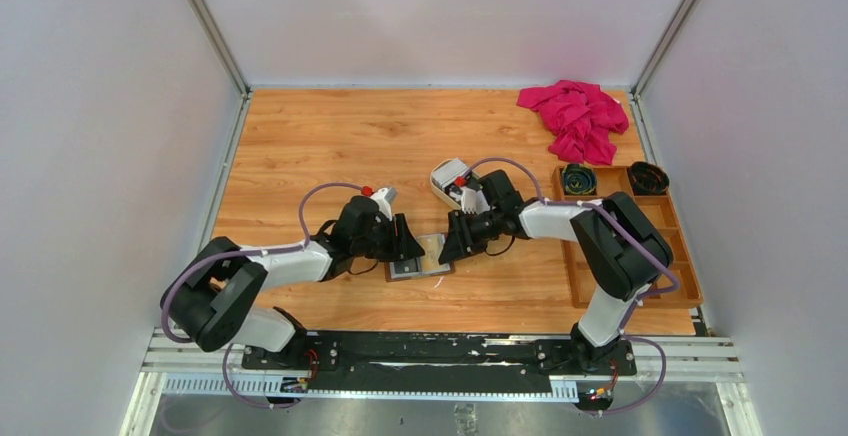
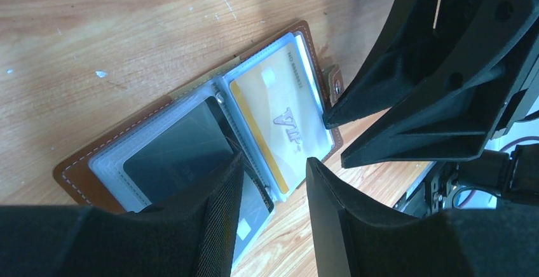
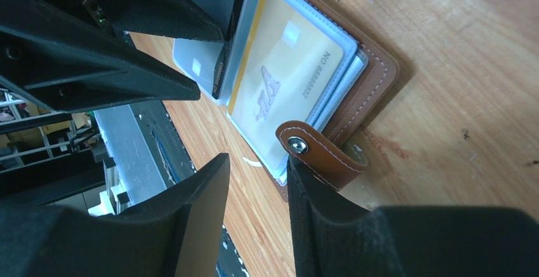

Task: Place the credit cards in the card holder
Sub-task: Turn over the card slot in the card holder.

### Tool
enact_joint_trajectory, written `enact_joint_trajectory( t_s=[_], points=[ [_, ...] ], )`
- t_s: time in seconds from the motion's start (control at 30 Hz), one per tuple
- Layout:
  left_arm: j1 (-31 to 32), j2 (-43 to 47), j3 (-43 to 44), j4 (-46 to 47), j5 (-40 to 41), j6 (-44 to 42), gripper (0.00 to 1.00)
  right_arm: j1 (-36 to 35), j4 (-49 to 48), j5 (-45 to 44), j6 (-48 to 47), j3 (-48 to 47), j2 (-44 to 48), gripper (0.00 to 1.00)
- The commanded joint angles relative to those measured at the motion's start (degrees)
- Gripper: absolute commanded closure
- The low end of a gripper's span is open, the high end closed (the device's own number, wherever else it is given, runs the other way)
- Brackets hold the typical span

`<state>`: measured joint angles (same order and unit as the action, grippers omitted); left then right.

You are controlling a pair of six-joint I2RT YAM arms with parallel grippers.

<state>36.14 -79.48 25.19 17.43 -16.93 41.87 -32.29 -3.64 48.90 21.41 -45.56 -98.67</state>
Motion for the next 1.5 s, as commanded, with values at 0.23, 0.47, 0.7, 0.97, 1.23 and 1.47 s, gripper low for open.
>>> enact_joint_trajectory(
  t_s=[0.23,0.47,0.7,0.97,1.23,1.47],
  points=[
    [0.51,-3.57,1.22,1.77,-0.73,-1.09,0.50,-0.48,2.24,1.53,1.12,-2.44,-3.61,0.56],
    [0.56,-4.70,1.18,1.79,-1.03,-1.01,0.47,-0.32,-0.17,8.17,2.72,-3.19,-3.21,0.61],
    [0.52,-3.08,1.00,1.73,-0.99,-0.35,0.38,-0.05,-5.21,12.26,6.57,-2.37,-2.59,0.64],
    [0.51,-1.52,0.78,1.73,-1.76,0.44,0.26,-0.05,-8.62,13.74,9.74,-2.34,-3.72,0.64],
    [0.51,-1.14,1.25,1.74,-2.32,0.72,0.21,-0.13,-14.68,16.03,15.08,-2.08,-5.29,0.65],
    [0.51,-1.50,1.23,1.73,-1.28,1.41,0.22,-0.41,-21.23,17.00,20.36,-1.39,-6.86,0.66]
  ],
)
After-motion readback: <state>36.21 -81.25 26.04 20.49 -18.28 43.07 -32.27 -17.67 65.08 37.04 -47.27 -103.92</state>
